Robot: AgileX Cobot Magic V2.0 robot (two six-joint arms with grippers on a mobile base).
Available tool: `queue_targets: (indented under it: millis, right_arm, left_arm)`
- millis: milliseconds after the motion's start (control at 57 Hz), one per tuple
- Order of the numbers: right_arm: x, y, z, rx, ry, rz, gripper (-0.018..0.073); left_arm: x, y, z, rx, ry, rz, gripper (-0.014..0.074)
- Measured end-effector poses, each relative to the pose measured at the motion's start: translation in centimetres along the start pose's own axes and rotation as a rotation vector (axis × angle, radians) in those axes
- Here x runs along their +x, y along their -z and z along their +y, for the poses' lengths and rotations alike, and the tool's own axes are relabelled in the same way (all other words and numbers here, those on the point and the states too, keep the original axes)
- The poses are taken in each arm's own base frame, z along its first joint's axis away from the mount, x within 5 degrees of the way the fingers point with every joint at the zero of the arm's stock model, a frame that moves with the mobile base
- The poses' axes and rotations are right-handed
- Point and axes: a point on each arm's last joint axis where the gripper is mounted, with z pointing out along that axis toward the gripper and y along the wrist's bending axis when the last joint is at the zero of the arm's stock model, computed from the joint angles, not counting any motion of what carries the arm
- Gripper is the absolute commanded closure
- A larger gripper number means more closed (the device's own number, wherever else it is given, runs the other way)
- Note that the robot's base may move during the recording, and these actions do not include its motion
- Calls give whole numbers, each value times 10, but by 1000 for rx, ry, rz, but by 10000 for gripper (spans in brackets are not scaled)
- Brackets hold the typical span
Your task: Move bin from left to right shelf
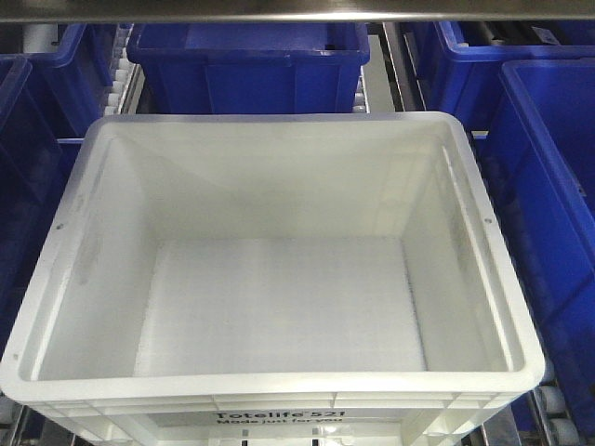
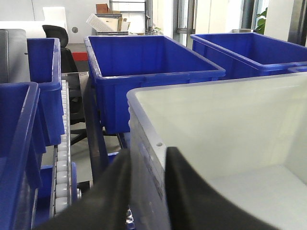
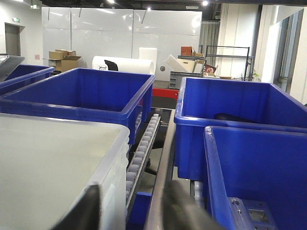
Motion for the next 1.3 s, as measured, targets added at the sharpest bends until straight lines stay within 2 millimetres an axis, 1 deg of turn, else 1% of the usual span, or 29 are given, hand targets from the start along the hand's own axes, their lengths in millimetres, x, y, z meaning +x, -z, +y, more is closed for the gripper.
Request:
queue_targets:
  millis: [1018,1105,1228,1298]
  right_arm:
    - [0,0,0,-1,0,3,567]
    - [0,0,0,-1,0,3,567]
    - [0,0,0,-1,0,3,567]
    - [0,0,0,-2,0,3,567]
  left_arm:
    - [1,1,0,0,-5,0,603]
    - [10,1,0,0,-23,0,603]
    - [33,3,2,-3,-40,-29,603]
    - [51,1,3,-6,-44,-29,603]
